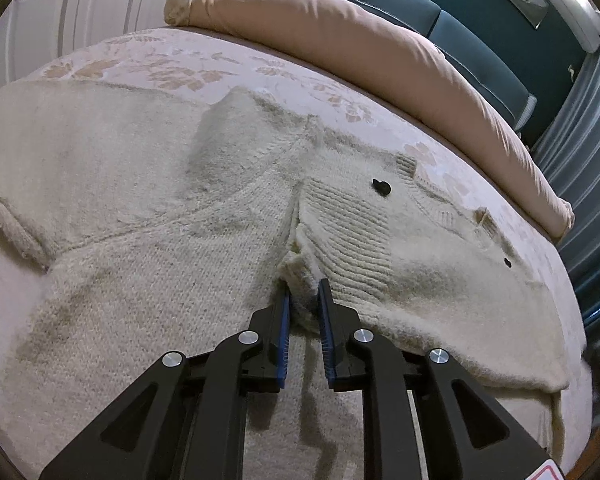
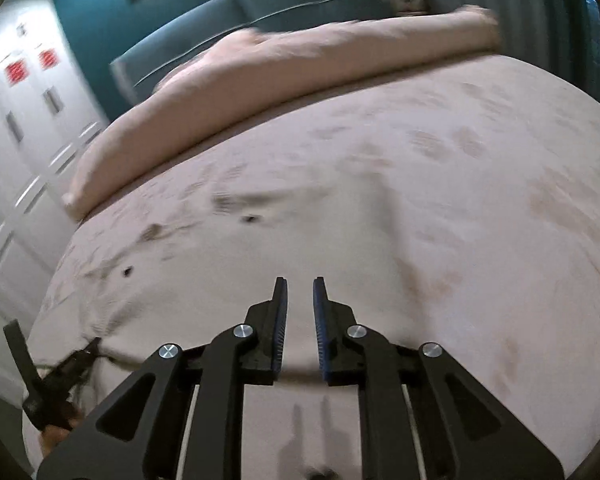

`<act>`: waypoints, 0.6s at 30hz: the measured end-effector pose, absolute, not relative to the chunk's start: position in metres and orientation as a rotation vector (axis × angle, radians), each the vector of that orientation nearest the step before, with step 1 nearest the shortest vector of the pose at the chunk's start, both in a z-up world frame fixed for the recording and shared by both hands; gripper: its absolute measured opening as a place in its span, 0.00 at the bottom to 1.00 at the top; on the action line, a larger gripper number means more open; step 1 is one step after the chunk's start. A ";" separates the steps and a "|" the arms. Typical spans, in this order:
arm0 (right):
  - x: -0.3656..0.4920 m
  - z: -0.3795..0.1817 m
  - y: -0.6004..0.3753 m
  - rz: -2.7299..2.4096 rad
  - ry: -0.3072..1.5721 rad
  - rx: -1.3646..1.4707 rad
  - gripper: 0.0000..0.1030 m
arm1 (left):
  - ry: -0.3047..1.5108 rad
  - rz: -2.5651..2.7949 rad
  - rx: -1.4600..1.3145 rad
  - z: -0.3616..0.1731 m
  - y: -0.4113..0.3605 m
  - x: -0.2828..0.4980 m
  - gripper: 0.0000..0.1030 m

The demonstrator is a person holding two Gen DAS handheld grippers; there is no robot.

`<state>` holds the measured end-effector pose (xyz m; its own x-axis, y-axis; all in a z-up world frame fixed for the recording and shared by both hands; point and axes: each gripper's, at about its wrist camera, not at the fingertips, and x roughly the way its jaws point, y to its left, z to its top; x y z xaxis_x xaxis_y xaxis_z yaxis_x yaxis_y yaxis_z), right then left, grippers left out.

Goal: Fold small clothes

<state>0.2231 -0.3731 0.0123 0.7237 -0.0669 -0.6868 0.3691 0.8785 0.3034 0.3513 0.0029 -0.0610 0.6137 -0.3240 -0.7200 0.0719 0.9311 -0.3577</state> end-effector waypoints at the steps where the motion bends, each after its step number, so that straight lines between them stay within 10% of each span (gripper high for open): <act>1: 0.252 0.011 -0.363 -0.217 0.763 0.392 0.13 | 0.882 -0.230 -0.301 -0.061 0.002 0.351 0.15; 8: 0.348 -0.042 -0.332 -0.053 0.985 0.269 0.09 | 0.876 -0.243 -0.327 -0.065 0.006 0.349 0.16; 18: 0.257 -0.016 -0.412 -0.268 0.875 0.443 0.15 | 0.867 -0.263 -0.368 -0.069 0.011 0.350 0.17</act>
<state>0.2573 -0.4120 -0.0164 0.6161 -0.0462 -0.7863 0.4017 0.8771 0.2632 0.3499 0.0111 -0.0695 0.6213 -0.3699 -0.6908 0.0756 0.9058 -0.4170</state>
